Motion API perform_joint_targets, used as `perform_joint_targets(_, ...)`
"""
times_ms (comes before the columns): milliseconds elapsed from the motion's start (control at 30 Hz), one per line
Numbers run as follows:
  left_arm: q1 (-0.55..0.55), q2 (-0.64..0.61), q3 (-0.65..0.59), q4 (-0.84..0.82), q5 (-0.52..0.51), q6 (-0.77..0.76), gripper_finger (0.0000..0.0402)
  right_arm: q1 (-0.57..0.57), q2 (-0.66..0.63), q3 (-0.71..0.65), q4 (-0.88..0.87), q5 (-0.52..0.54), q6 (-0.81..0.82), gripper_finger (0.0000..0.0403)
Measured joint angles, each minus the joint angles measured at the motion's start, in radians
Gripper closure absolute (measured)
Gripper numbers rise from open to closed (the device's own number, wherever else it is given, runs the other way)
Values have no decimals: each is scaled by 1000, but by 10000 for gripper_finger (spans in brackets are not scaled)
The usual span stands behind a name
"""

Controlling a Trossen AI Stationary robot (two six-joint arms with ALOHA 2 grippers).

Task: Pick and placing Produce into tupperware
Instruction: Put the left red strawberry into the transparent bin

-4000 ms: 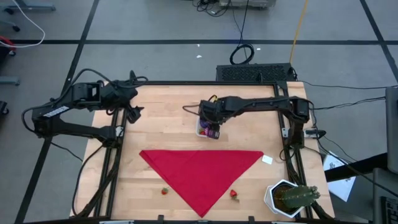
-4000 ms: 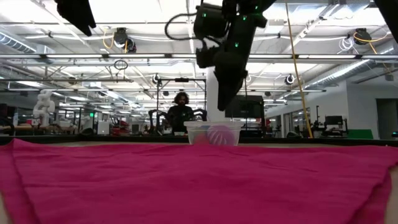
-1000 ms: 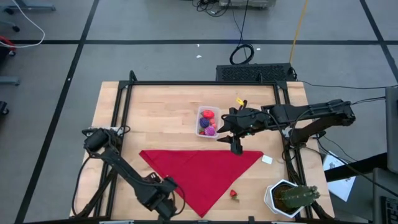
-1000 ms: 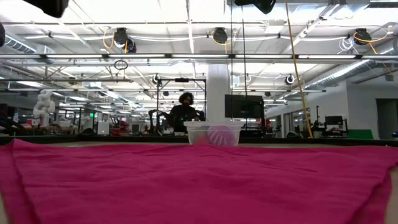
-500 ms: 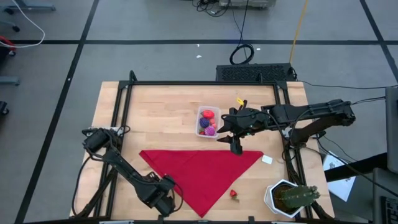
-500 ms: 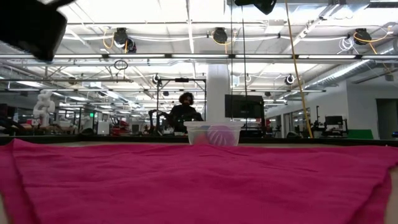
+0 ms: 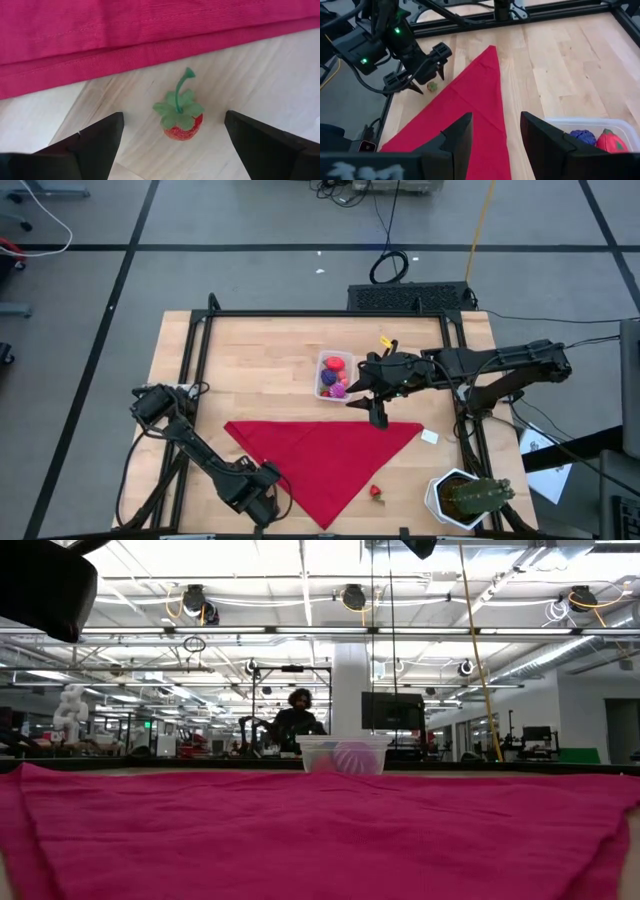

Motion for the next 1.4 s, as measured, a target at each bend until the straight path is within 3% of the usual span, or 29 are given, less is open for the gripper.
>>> perform_joint_targets(1033,2,4,-2,3,-2,0,43,0,0,1,0,0,2,245)
perform_joint_targets(1400,3,4,-3,2,0,-2,137,0,0,1,0,0,2,245)
